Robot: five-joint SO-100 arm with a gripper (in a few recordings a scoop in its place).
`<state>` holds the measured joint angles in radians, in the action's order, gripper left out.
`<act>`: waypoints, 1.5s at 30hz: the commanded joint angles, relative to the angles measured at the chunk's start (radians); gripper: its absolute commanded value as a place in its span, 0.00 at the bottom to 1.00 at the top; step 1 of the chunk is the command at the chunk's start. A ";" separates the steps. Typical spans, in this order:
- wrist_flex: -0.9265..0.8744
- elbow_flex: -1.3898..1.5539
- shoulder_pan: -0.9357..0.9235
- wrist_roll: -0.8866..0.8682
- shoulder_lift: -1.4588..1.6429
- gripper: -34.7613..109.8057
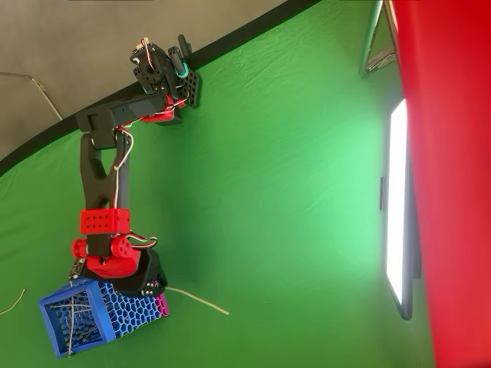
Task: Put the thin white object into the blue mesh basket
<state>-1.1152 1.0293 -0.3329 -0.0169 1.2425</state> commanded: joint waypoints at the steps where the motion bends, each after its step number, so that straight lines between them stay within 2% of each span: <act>1: 0.138 0.026 -0.035 0.074 0.143 0.25; 9: 0.543 0.230 -0.107 0.258 0.336 0.24; 13: 0.815 0.436 -0.140 0.423 0.459 0.24; 20: 1.069 0.629 -0.198 0.698 0.571 0.24; 31: 1.089 0.451 -0.433 1.051 0.503 0.24; 39: 1.092 0.324 -0.495 1.295 0.341 0.24; 45: 1.092 0.258 -0.456 1.292 0.227 0.24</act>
<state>-0.0399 1.3453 -0.8145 1.2916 1.4849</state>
